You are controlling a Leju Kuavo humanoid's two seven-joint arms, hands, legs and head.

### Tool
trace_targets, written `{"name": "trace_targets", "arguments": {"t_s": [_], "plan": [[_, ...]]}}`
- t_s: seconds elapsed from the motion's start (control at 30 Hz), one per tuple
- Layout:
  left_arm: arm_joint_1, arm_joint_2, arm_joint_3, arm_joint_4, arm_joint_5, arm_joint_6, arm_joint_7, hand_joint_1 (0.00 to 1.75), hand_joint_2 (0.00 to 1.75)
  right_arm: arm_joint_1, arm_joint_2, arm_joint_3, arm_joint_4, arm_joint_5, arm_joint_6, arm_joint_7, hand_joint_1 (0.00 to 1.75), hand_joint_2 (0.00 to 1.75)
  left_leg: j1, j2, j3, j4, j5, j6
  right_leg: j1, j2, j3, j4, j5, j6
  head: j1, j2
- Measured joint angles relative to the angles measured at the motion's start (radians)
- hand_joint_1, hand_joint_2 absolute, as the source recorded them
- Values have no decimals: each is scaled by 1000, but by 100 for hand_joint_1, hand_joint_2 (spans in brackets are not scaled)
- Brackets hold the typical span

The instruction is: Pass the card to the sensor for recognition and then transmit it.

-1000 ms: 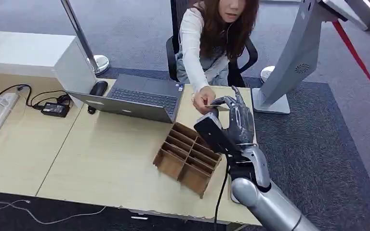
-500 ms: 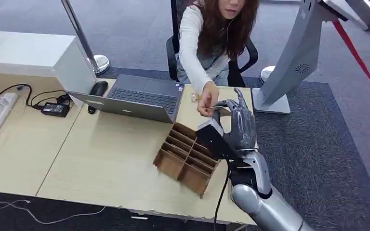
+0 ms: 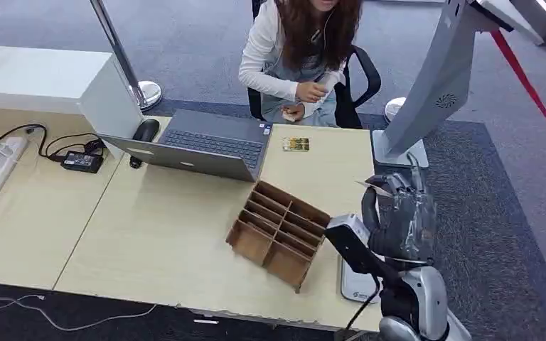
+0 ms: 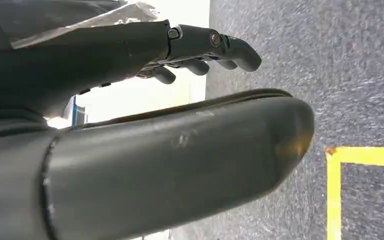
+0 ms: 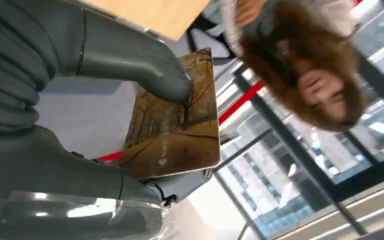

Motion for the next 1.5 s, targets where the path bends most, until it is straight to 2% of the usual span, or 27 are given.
{"name": "trace_targets", "arguments": {"t_s": [0.13, 0.33, 0.8, 1.5], "plan": [[0, -6, 6, 0, 11, 5, 1, 0, 0, 94, -53, -61, -8, 82, 5, 31, 175, 175, 0, 0, 0, 0, -1, 0, 0, 0, 0, 0, 0, 0, 0, 0], [-1, -14, 17, 0, 26, 9, 1, 0, 0, 169, -83, -78, 45, 60, -11, 56, 175, 175, 0, 0, 0, 0, -1, 0, 0, 0, 0, 0, 0, 0, 0, 0], [-5, -26, 18, 0, 71, 20, 1, 0, 0, 190, -72, -33, 243, -72, -74, 64, 175, 175, 0, 0, 0, 0, -1, 0, 0, 0, 0, 0, 0, 0, 0, 0], [-11, -33, 15, 8, 125, 36, 2, 0, 0, 181, -30, 65, 370, -131, -121, 44, 175, 175, 0, 0, 0, 0, -1, 0, 0, 0, 1, 0, 0, 0, 0, 0]]}}
